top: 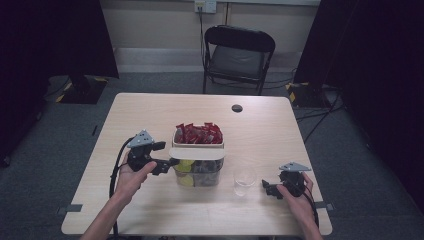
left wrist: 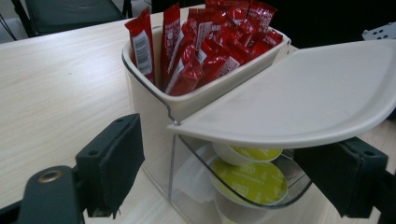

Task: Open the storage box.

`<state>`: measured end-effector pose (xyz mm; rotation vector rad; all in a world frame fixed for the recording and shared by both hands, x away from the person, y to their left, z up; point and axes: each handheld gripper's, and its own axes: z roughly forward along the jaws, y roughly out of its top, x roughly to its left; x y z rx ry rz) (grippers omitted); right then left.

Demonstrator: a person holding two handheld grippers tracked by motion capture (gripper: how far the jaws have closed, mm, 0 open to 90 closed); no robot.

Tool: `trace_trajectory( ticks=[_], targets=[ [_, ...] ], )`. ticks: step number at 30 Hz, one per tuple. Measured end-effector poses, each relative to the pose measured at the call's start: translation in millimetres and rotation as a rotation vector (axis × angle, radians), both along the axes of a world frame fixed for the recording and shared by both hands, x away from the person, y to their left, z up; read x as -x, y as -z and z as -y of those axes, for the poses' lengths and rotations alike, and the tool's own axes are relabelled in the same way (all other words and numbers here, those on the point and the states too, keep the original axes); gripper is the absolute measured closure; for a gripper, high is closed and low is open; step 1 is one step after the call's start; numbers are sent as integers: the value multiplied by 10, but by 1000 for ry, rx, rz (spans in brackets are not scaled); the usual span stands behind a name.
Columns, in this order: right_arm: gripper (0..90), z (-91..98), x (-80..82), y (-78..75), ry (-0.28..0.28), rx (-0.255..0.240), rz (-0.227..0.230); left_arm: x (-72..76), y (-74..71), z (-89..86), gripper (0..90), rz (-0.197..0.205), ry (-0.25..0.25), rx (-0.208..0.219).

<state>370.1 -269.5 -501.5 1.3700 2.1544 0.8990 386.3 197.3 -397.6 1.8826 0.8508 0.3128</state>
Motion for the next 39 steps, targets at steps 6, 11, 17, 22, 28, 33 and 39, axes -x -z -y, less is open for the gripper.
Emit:
trace_trajectory(
  ticks=[6, 11, 17, 22, 28, 33, 39],
  targets=[
    [22, -1, 0, 0, 0, -1, -1, -9, -8, -4, 160, 3, -5, 4],
    [22, 0, 0, 0, 0, 0, 0, -29, -57, -8, 159, 15, -6, 9],
    [21, -1, 1, 0, 0, -1, -1, -64, -85, 2, 156, 17, 2, 9],
    [22, 0, 0, 0, 0, 0, 0, -112, -77, -17, 156, 10, -21, 33],
    [22, 0, 0, 0, 0, 0, 0, -139, -109, -60, 157, 14, -28, 34],
    [21, 0, 0, 0, 0, 0, 0, -154, -165, -85, 157, 23, -31, 23],
    [21, -1, 1, 0, 0, -1, -1, -196, -165, -100, 157, 19, -32, 23]
  ],
)
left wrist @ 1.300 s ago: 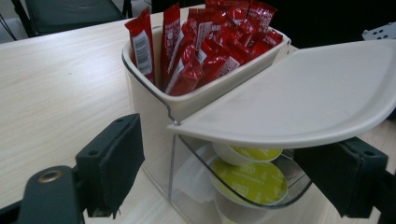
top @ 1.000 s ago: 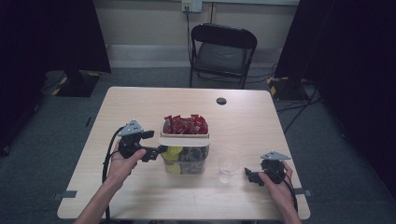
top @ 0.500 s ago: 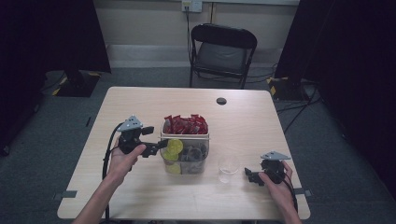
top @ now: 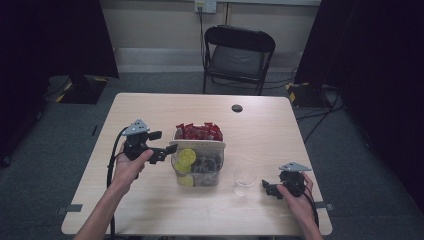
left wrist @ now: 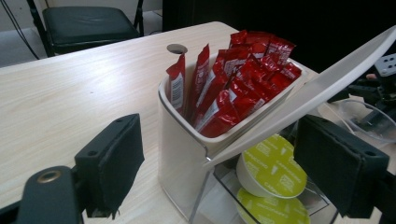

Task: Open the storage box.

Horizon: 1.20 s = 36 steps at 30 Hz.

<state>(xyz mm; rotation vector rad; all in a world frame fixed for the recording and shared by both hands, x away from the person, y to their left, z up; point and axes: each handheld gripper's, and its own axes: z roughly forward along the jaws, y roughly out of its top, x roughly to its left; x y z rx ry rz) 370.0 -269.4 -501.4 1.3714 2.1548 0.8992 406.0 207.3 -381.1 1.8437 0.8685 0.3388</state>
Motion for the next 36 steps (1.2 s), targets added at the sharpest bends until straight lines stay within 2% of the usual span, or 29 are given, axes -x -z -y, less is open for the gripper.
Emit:
trace_trajectory(
  ticks=[7, 17, 21, 36],
  targets=[
    [21, 1, -1, 0, 0, 1, 1, -61, 15, -25, 157, -12, -8, 10],
    [21, 1, -1, 0, 0, 1, 1, -123, -38, -58, 159, -5, -23, 6],
    [21, 1, -1, 0, 0, 1, 1, -158, -32, -70, 159, 0, -32, 16],
    [17, -1, 0, 0, 5, 1, -1, -252, 24, -91, 152, -23, -51, 29]
  ],
)
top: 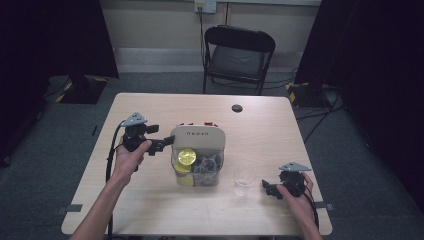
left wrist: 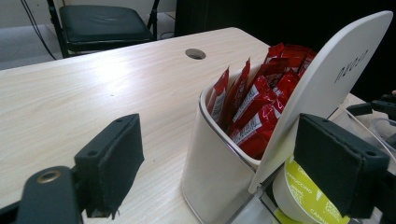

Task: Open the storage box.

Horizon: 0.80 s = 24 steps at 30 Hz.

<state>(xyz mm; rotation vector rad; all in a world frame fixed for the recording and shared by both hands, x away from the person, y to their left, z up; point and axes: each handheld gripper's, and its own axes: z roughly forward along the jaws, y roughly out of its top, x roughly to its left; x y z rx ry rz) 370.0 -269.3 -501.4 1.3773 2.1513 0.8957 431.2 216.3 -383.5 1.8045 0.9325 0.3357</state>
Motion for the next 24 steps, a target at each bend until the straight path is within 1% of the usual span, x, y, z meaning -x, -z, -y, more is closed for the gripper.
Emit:
trace_trajectory(
  ticks=[1, 2, 4, 5, 7, 8, 9, 11, 12, 15, 16, 17, 18, 19, 20, 21, 22, 23, 24],
  targets=[
    [16, -1, 0, 0, 1, 0, 0, -14, 6, -8, 152, 4, 11, 1],
    [16, -1, 1, 0, 3, 0, -1, -13, 9, -4, 147, 0, 8, 8],
    [15, -2, 2, 0, 5, 0, -2, -8, 8, -3, 147, 0, 5, 4],
    [15, -2, 3, -1, 7, 1, -2, -1, 2, 0, 154, 1, 4, -7],
    [15, -2, 3, -1, 7, 1, -2, 6, 2, 9, 156, 3, 1, -2],
    [15, -3, 3, -1, 7, 0, -2, 8, 0, 8, 157, 7, 3, -10],
    [15, -1, 0, 0, 3, 1, 0, 7, -1, 15, 160, -3, 4, 5],
    [15, -2, 1, 0, 4, 1, -1, 4, -1, 20, 160, -4, 5, 13],
    [14, -1, -1, 0, 3, 1, 0, 5, -2, 29, 160, -5, 0, 13],
    [20, -2, -1, -6, 5, 1, -4, -5, 13, 47, 159, -6, 10, 11],
    [32, -1, -3, -10, 8, 0, -6, -5, 13, 47, 159, -6, 10, 11],
    [70, 3, -6, -15, 11, 1, -2, -2, 13, 52, 159, -6, 11, 10],
    [131, 8, -5, -27, 19, -1, 2, -2, 13, 52, 159, -6, 11, 10],
    [131, 8, -5, -27, 19, -1, 2, -1, 13, 50, 159, -5, 12, 5],
    [196, 14, -4, -42, 28, -11, 7, 0, 14, 48, 159, -2, 12, 3],
    [142, 23, -6, -62, 37, -23, 6, 0, 15, 46, 160, -2, 11, -1],
    [142, 23, -6, -62, 37, -23, 6, 0, 15, 46, 159, -2, 11, -1],
    [161, 27, -1, -74, 28, -32, 8, 1, 14, 45, 159, -2, 10, -3],
    [171, 25, 9, -95, 27, -35, 16, -2, 13, 41, 159, 1, 12, -7]
  ],
)
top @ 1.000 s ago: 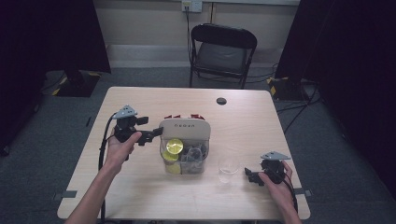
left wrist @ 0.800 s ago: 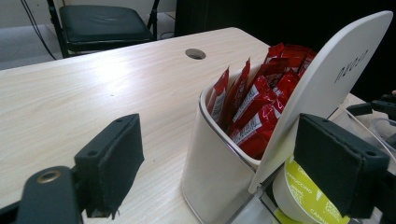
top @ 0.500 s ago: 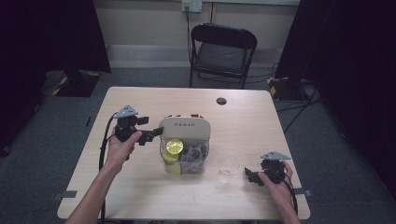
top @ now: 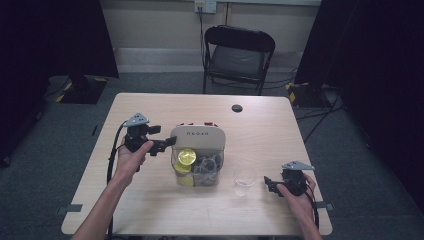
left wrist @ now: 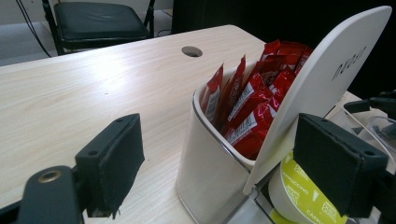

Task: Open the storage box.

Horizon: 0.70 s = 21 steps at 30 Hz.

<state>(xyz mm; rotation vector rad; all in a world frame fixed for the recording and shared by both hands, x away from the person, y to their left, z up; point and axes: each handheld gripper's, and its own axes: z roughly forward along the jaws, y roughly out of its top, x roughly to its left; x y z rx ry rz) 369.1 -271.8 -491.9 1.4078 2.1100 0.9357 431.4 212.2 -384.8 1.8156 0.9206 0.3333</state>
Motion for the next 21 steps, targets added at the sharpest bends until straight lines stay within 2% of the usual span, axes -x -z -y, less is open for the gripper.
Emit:
trace_trajectory(
  ticks=[8, 9, 14, 18, 19, 20, 21],
  targets=[
    [193, -27, 53, -155, -6, -14, 33, -11, 12, 9, 152, 5, 4, 12],
    [265, -36, 64, -210, -18, -11, 41, -17, 13, 15, 151, 5, 12, 10],
    [270, -74, 79, -308, -36, -5, 60, -21, 23, 28, 149, 0, 15, 5],
    [280, -121, 92, -429, -61, -33, 73, -20, 23, 32, 149, 5, 15, 8],
    [293, -149, 103, -505, -77, -57, 83, -21, 22, 28, 149, 6, 16, 3],
    [293, -149, 103, -505, -77, -57, 83, -21, 22, 28, 148, 6, 16, 3],
    [302, -191, 112, -575, -97, -73, 96, -30, 26, 29, 142, 4, 17, 6]
  ],
)
